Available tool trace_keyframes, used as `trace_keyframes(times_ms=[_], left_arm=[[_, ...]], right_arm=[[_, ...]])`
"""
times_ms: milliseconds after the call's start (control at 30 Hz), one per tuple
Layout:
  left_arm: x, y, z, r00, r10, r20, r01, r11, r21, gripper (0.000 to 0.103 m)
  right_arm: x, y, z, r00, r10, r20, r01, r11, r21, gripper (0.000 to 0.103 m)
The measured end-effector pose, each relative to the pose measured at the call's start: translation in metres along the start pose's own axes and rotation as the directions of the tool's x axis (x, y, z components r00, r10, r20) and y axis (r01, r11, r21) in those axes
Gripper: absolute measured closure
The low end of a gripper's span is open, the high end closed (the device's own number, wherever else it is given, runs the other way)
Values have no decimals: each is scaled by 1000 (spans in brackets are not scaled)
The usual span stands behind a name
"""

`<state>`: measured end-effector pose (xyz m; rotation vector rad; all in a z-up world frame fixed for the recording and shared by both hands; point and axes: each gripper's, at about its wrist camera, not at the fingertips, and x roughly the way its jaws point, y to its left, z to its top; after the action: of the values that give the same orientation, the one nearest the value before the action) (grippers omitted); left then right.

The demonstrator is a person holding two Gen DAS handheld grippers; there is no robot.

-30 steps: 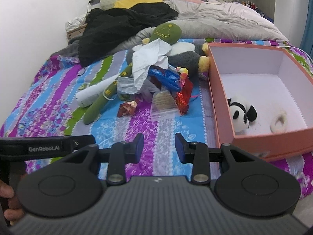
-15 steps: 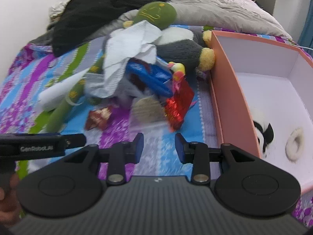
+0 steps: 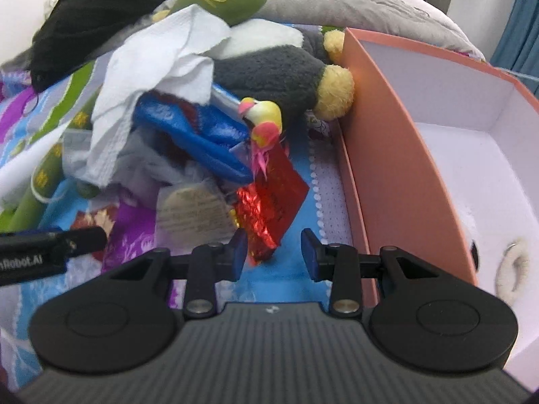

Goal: Organize soft objects
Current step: 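Grasp the brown candy packet with the left tool while the right grasps the red packet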

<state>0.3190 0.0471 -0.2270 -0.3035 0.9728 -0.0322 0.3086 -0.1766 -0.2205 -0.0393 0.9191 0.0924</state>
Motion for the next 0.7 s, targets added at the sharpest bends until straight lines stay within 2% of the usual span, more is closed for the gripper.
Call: trace_keyframes(times_ms=[233, 367, 467, 700], left_arm=[[14, 0, 4, 1000, 13, -5, -13, 1000, -11, 37], [16, 3, 5, 1000, 10, -5, -10, 999, -32, 48], [13, 1, 6, 1000, 7, -3, -7, 1000, -8, 55], [-2, -2, 1, 1000, -8, 3, 8, 1000, -10, 56]], right_arm=[[16, 2, 0, 999, 41, 23, -41, 999, -17, 66], [15, 4, 0, 997, 62, 40, -61, 998, -35, 75], [11, 6, -2, 996, 72, 46, -69, 996, -49, 80], [-8, 3, -9, 995, 80, 52, -77, 996, -48, 80]])
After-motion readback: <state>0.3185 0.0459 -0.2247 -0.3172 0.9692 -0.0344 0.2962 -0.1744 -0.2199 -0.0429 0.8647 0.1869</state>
